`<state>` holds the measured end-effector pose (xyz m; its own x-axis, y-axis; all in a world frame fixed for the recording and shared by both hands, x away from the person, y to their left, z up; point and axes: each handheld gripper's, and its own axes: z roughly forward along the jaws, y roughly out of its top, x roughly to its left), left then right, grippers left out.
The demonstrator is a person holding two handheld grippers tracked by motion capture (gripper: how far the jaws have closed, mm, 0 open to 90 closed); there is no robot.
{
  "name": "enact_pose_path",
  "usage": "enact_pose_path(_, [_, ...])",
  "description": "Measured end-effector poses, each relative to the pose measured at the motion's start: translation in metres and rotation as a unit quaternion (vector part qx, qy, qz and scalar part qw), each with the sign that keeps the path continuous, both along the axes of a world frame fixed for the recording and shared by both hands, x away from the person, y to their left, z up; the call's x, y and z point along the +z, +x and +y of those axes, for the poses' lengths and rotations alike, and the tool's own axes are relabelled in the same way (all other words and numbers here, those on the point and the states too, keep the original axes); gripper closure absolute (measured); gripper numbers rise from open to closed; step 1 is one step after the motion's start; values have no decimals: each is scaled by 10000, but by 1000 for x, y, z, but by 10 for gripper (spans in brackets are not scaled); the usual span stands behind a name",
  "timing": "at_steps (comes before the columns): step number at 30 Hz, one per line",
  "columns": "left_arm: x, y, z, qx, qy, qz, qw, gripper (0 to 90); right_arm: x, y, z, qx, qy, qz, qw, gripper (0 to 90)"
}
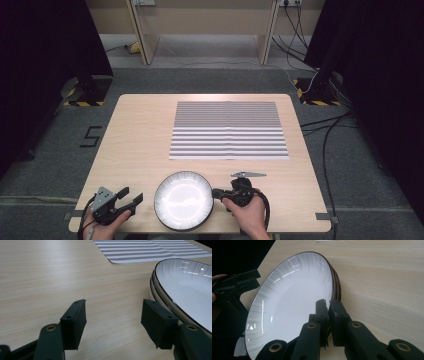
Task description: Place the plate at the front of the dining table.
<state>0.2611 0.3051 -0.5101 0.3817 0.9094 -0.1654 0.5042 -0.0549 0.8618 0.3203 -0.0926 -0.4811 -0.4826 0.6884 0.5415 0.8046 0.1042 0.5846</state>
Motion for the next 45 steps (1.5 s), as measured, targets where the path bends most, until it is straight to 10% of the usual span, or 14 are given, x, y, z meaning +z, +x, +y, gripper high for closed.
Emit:
enact_pose_path(18, [14, -5, -16, -375, -276, -60, 9989, 402, 0, -9, 7, -318, -144, -74, 9994, 859])
enact_pose_path(29, [17, 4, -45, -884, -351, 638, 9934, 612, 2, -10, 10, -236, -343, -188, 9990, 857])
enact_pose_path(45, [23, 8, -41, -708, -427, 684, 9942, 686, -8, -4, 17, -243, 185, 296, 9991, 854])
